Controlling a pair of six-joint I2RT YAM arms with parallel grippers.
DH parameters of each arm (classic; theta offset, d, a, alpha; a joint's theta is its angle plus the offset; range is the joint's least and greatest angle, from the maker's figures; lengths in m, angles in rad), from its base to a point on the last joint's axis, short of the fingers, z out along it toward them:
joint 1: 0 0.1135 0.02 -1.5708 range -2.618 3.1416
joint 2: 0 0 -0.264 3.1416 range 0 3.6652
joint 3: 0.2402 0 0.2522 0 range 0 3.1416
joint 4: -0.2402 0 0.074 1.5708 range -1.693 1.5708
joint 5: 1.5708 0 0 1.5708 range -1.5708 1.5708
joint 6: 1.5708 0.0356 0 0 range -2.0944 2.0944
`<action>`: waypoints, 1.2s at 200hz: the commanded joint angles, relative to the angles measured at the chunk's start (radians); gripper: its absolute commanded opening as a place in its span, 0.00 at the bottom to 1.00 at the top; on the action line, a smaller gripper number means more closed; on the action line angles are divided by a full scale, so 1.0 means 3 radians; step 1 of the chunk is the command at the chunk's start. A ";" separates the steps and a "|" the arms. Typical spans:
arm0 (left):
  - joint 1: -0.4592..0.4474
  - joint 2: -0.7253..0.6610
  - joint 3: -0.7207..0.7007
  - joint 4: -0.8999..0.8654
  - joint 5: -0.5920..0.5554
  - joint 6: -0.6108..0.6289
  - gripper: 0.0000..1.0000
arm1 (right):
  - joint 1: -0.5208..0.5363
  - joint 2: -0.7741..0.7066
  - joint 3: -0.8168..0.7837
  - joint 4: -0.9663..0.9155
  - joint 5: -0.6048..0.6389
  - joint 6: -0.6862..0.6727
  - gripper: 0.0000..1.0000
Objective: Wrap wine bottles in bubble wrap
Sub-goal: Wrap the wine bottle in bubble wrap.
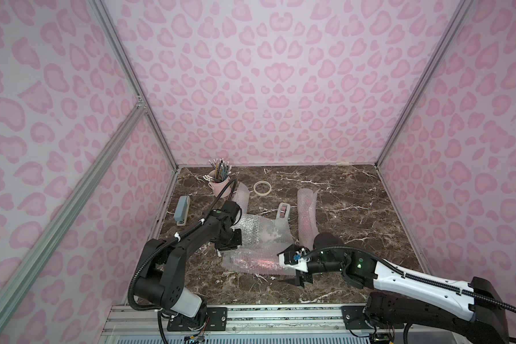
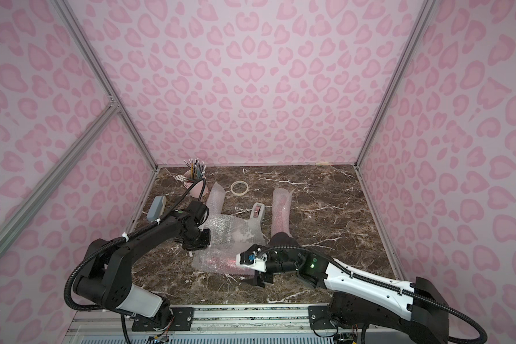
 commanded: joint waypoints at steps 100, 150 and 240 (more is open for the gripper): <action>0.0006 -0.0526 0.0079 -0.0329 -0.0181 0.0181 0.33 | -0.0304 0.2104 0.1000 0.0155 -0.0216 -0.0468 0.81; 0.0006 -0.0890 0.0273 -0.0617 -0.0235 0.0569 0.57 | -0.0440 0.2423 0.1047 0.0125 -0.0414 -0.0434 0.82; -0.0002 -0.2448 -0.0119 -0.0379 0.0740 0.2086 0.83 | -0.0573 0.2905 0.1236 -0.0144 -0.0787 -0.0297 0.77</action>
